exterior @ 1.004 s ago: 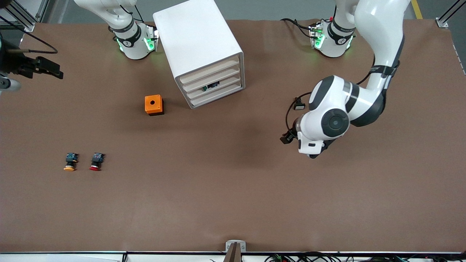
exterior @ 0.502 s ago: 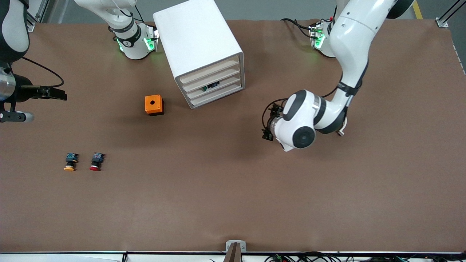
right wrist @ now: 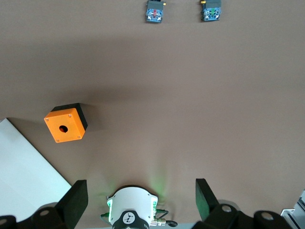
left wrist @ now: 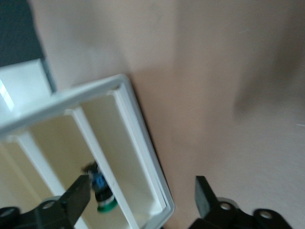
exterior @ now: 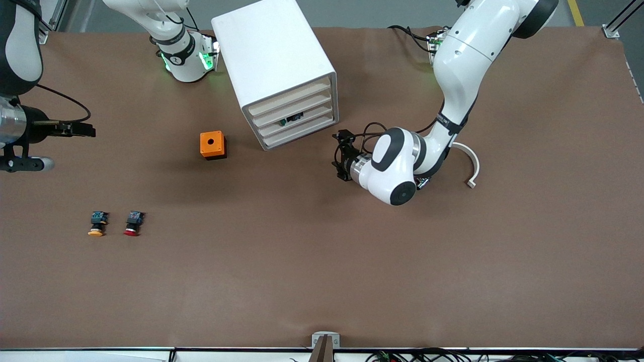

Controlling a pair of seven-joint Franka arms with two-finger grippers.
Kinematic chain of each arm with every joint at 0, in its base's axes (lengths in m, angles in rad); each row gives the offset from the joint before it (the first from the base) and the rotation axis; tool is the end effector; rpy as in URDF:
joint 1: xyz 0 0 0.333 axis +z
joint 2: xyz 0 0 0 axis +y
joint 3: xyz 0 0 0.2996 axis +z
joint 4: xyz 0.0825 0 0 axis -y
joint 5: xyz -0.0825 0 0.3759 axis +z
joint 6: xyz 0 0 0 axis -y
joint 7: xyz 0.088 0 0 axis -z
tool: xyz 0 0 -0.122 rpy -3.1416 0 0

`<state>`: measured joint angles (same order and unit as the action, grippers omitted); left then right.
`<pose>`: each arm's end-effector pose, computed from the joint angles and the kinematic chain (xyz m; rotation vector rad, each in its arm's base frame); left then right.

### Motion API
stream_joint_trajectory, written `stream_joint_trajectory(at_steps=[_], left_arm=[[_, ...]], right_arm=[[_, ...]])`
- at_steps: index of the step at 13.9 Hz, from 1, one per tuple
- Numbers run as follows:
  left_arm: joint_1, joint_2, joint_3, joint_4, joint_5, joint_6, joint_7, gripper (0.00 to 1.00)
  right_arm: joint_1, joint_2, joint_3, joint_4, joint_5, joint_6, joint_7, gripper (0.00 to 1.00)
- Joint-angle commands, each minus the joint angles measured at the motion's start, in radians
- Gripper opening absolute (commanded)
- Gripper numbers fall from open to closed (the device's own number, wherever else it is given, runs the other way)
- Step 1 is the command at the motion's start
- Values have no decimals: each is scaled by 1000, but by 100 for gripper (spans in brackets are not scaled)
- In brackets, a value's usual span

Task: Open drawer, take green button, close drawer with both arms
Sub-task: 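Pull the drawer open with the left gripper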

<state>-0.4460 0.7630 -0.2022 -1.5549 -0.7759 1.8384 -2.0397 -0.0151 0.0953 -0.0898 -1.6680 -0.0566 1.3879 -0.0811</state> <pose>0.4821 -0.4303 0.1859 -1.5936 -2.0564 1.2790 0.5289 -0.0619 0.4872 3.0554 -0.0378 -0.5867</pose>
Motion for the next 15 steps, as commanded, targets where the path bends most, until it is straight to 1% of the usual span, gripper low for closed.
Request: stream_joint_trajectory(at_steps=[1, 2, 4, 5, 7, 9, 11, 12, 13, 14, 15], left_arm=[[-31, 38, 4, 22, -89, -13, -132, 87], [-34, 41, 4, 22, -91, -17, -167, 85], [-49, 45, -2, 22, -117, -62, -195, 79], [-60, 51, -2, 22, -126, -73, -195, 69], [-78, 64, -2, 21, -147, -74, -198, 63], [-92, 78, -2, 22, -161, -73, -197, 62], [-132, 91, -2, 22, -160, -74, -188, 62], [-138, 93, 0, 22, -160, -74, -189, 58], [-145, 96, -2, 22, -161, -73, -195, 49], [-148, 98, -2, 22, -164, -74, -198, 42], [-149, 98, -2, 21, -164, -74, -200, 33]], right_arm=[[-3, 1, 2, -16, 24, -4, -3, 100], [-3, 1, 2, -16, 24, -4, -3, 100], [1, 1, 2, -19, 26, -4, -3, 100], [1, 0, 2, -28, 26, -4, -3, 100], [1, -8, 2, -56, 26, 12, -3, 100], [4, -17, 2, -73, 26, 43, -2, 100], [9, -19, 4, -72, 27, 62, -2, 100], [9, -19, 4, -68, 27, 68, -2, 100], [9, -16, 4, -64, 34, 80, -2, 100], [10, -16, 7, -55, 34, 80, -3, 100], [27, -16, 7, -20, 32, 66, -8, 100]])
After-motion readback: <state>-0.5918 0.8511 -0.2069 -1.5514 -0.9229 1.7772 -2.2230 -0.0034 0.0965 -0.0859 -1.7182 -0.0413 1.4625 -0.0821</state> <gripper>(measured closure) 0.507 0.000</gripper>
